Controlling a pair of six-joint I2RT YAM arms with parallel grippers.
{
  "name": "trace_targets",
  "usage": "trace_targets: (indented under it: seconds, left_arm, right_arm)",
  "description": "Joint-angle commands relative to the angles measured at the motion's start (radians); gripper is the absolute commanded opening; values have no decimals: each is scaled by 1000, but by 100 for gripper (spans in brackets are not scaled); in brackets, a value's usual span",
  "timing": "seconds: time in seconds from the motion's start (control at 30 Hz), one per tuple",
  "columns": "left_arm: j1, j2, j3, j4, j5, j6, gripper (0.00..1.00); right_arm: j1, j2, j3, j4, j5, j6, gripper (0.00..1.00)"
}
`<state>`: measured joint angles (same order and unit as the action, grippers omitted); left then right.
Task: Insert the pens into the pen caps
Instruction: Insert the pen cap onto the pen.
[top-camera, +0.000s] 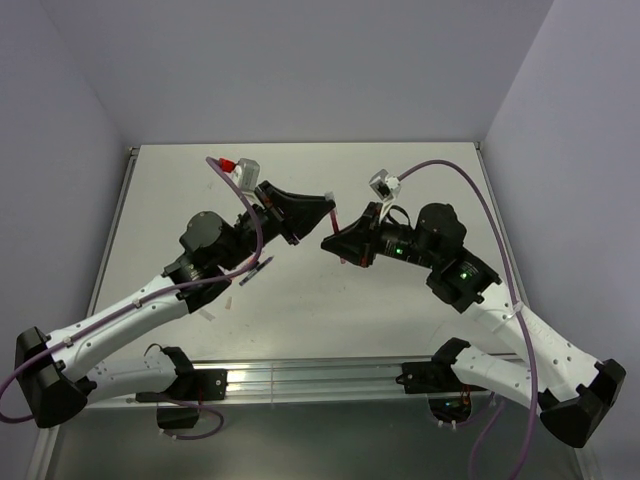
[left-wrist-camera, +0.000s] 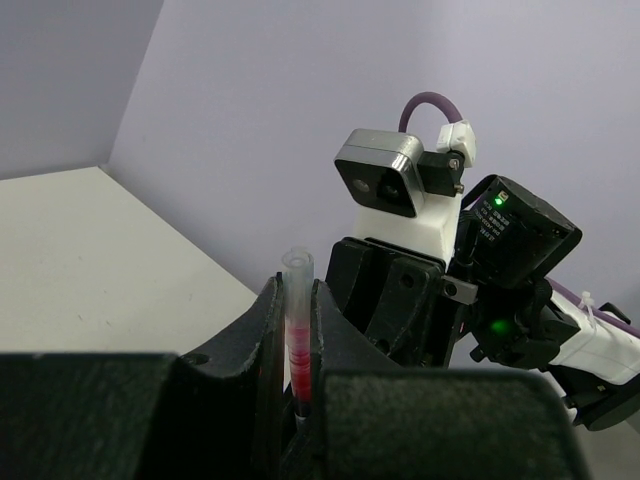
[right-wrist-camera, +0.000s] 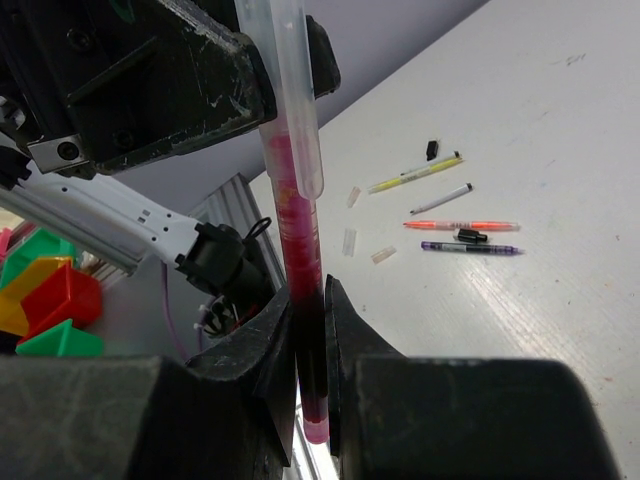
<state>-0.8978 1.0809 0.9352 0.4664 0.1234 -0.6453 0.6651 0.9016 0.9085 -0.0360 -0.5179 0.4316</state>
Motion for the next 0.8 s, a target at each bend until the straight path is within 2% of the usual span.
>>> trace_targets:
  seconds: [0.0,0.77]
  left_arm:
    - [-113,-16,-42,-140,237,15,0]
    - [-205,-6,-84,-248,139,53,0]
  right_arm:
    - [-44,-7,44,171,242,22,0]
    - [-45,-41,89,131,302,-11,0]
